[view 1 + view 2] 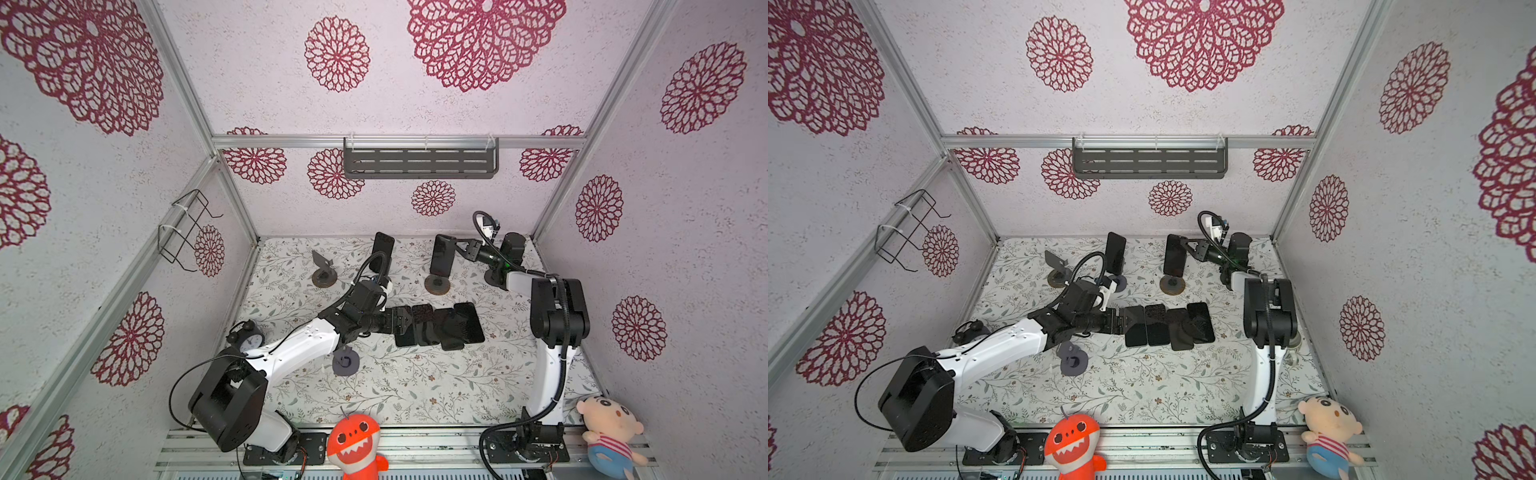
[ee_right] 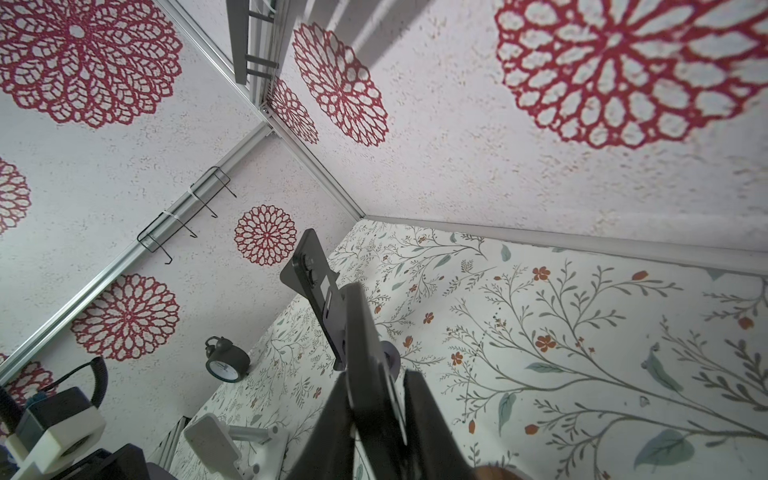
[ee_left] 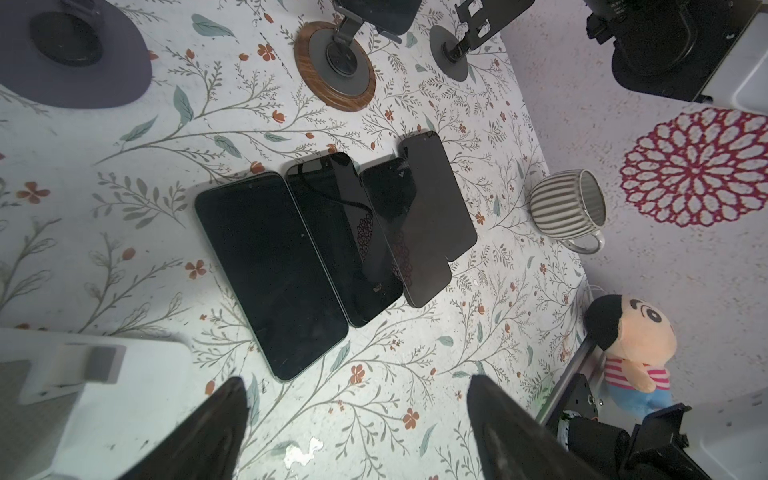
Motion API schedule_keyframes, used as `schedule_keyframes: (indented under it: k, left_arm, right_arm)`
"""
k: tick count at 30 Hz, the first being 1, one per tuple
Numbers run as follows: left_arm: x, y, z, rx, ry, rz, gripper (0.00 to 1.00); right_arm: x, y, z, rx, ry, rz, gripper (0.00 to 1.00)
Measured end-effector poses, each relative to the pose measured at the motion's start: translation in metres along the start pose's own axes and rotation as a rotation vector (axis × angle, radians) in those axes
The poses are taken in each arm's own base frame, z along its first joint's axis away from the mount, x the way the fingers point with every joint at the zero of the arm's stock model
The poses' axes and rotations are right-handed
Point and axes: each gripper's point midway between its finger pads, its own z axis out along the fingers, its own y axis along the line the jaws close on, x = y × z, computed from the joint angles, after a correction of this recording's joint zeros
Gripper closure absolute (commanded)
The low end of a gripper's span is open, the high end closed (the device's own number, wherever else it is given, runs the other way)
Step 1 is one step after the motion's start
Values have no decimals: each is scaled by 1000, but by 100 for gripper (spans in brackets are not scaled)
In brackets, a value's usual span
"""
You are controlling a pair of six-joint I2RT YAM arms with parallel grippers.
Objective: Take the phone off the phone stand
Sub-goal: 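Move the right arm toward the back stands while the left gripper hovers, then grasp the black phone on the back stand with the right gripper and lift, then close the left gripper on the black phone beside the right gripper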
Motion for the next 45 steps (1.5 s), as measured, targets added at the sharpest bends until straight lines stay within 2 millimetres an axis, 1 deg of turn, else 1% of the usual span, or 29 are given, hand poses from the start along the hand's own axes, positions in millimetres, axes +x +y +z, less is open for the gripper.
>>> schedule_keyframes:
  k: [2,5,13,16,19,21,23,27,29,31,33,35,37,40,43,45]
  left_arm:
    - [0,0,0,-1,1,0,13]
    - [0,1,0,-3,1,0,13]
    - [-4,-2,-2,-3,-4,1,14]
    - [-7,-4,-3,-1,-9,12,15]
    - [-14,-9,-8,10,-31,32,17]
    - [-23,-14,-14,23,-56,44,18]
    - [-35,-21,-21,47,-82,53,20]
    - [-68,-31,-35,106,-153,63,22]
    - [-81,-35,-41,132,-185,71,23]
    - [-93,-38,-43,149,-207,80,24]
    - [-100,-41,-40,163,-212,91,25]
    - [-103,-46,-33,191,-203,101,25]
    - [-102,-49,-25,219,-185,105,25]
    - [-93,-48,-9,241,-140,102,23]
    - [-83,-48,4,267,-93,91,23]
    - [-79,-51,11,296,-74,86,24]
  right_arm:
    - [0,1,0,-2,-2,-5,81]
    - [-2,1,-2,-5,-7,4,87]
    - [-6,4,-3,-17,-15,33,91]
    - [-10,10,-4,-20,-17,35,91]
    - [-18,26,-9,-16,-10,33,91]
    - [-23,40,-14,-3,-2,24,91]
    - [-27,58,-22,11,7,0,92]
    - [-29,94,-39,35,36,-28,93]
    - [-23,107,-45,49,61,-30,94]
    - [-10,119,-53,59,89,-23,96]
    - [7,129,-59,61,119,3,97]
    - [28,138,-63,48,148,33,99]
    - [47,145,-67,24,170,69,100]
    - [75,153,-72,-20,193,130,100]
    - [93,157,-76,-57,192,187,100]
    - [98,161,-78,-83,181,210,100]
